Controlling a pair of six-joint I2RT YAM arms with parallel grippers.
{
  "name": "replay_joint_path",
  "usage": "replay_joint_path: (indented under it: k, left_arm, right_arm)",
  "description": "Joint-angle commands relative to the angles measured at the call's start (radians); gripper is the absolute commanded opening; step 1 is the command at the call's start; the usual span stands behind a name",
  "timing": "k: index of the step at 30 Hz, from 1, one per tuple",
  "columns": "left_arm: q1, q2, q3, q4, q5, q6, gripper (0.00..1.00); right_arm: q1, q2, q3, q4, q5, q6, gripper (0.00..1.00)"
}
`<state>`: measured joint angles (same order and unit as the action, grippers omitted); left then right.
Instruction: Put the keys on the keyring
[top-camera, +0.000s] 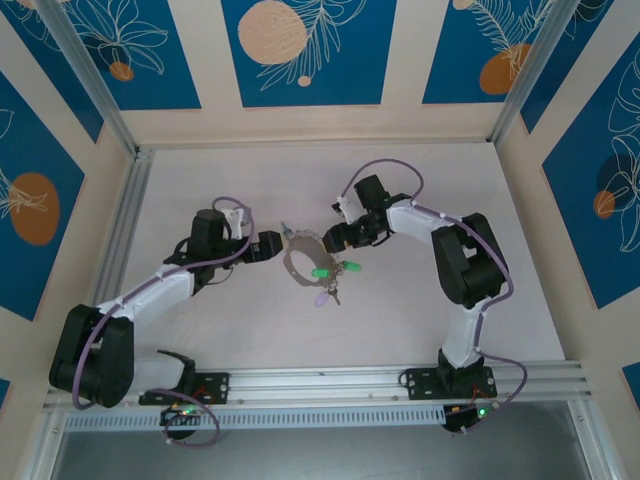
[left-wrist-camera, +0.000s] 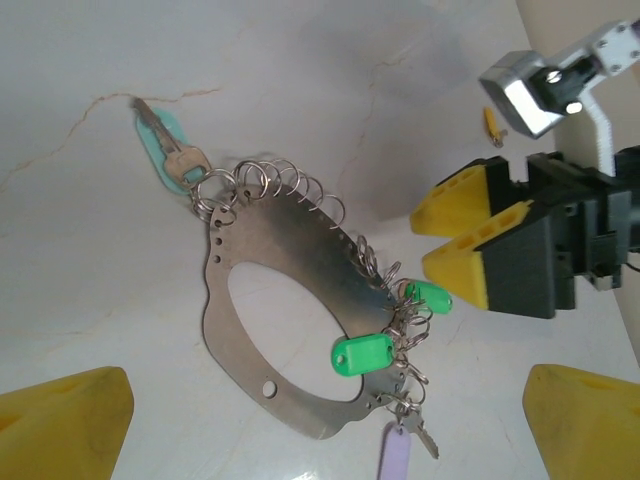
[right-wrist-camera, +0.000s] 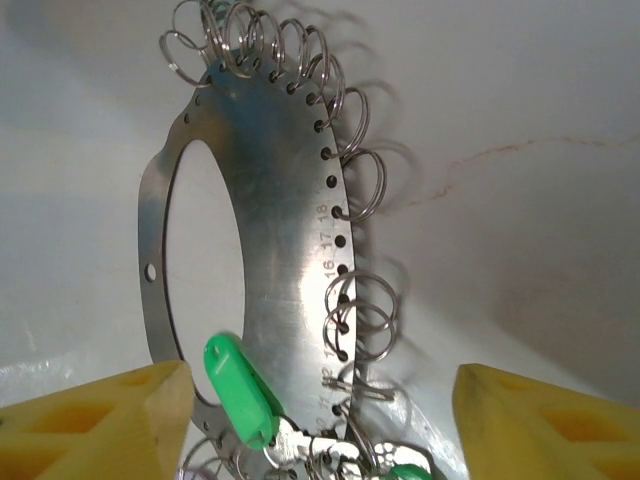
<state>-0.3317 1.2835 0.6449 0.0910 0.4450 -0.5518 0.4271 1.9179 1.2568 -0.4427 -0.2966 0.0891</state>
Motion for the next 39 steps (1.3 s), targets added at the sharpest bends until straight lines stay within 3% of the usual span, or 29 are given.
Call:
replay_joint_path:
  k: [1, 6, 18, 24, 29, 34, 39]
  left_arm:
    - [-0.008, -0.012, -0.014, 0.032, 0.022, -0.01, 1.0]
    - [-0.007, -0.039, -0.024, 0.018, 0.009, 0.0, 1.0]
    - [-0.008, -0.056, -0.017, -0.008, -0.009, 0.014, 1.0]
    - [-0.008, -0.052, -0.019, -0.014, -0.014, 0.016, 1.0]
    - [-0.006, -0.059, -0.019, -0.024, -0.023, 0.017, 1.0]
    - [-0.006, -0.056, -0.008, -0.052, -0.027, 0.017, 1.0]
    - [-0.007, -0.058, -0.008, -0.072, -0.026, 0.019, 1.0]
  right_arm:
    - [0.014, 0.028, 0.022, -0.023, -0.047, 0.012, 0.64]
    - [0.043, 0.033, 0.02, -0.048, -0.023, 0.011, 0.54]
    - [0.124, -0.051, -0.092, -0.043, 0.056, 0.052, 0.5]
    - [0.181, -0.088, -0.12, -0.024, 0.028, 0.088, 0.46]
    - [0.18, -0.156, -0.166, -0.031, -0.004, 0.109, 0.44]
    - [0.154, -0.243, -0.186, -0.072, 0.089, 0.1, 0.42]
    - [0.14, -0.182, -0.122, -0.106, 0.146, 0.036, 0.33]
